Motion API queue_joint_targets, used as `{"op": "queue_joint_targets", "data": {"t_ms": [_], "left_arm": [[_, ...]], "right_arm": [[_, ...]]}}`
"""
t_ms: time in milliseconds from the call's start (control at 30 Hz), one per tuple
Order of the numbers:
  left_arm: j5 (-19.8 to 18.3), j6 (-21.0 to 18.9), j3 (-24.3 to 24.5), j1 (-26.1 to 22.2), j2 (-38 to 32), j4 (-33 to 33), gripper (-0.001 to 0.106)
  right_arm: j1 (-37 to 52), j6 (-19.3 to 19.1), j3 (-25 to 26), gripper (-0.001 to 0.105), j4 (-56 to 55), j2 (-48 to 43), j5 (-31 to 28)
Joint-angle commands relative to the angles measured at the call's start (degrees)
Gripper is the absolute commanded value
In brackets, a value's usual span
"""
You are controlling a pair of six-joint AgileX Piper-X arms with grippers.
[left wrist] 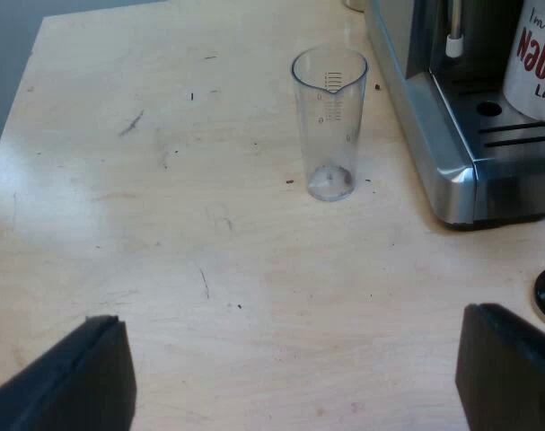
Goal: Remove mug from coffee machine
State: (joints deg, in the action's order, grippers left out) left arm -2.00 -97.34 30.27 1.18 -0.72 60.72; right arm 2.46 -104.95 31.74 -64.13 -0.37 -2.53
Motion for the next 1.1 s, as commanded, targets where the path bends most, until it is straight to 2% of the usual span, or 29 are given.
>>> {"op": "queue_joint_targets", "data": {"t_ms": [33,200,433,533,667,800,967,1100], "left_arm": [[-0.3,-0.2,0.1,-0.2,-2.2,-0.7,0.087],[-0.5,-0.2,0.1,-0.2,-2.2,-0.7,0.087],[-6.5,-1.8,0.7,-0.2,-1.7,-0.6,0.087],[-6.9,-3.3,2.4,-0.2,-0.4,-0.6,0.087],[-7.9,-3.3,4.4,0.0,1.1,-1.0,0.087],[-8.6,-3.3,7.1,2.2,4.0,-2.1,0.087],[-9.4,-3.3,10.4,6.0,9.3,-2.7,0.087],[-9.5,-3.0,12.0,9.8,13.5,-4.9,0.087]], "right_arm": [[0.1,1.2,0.6,0.063,0.0,-2.6,0.2],[0.1,1.2,0.6,0.063,0.0,-2.6,0.2],[-2.5,0.6,1.3,0.063,0.0,-0.8,0.3],[-4.9,-0.4,2.4,0.063,0.0,1.4,0.3],[-6.9,-0.5,4.4,0.063,0.0,4.7,0.3],[-8.5,-0.7,7.3,0.063,0.2,8.8,0.4],[-10.6,-0.7,10.0,0.063,2.6,13.0,4.4],[-12.2,-0.7,11.3,0.063,3.1,15.9,5.0]]}}
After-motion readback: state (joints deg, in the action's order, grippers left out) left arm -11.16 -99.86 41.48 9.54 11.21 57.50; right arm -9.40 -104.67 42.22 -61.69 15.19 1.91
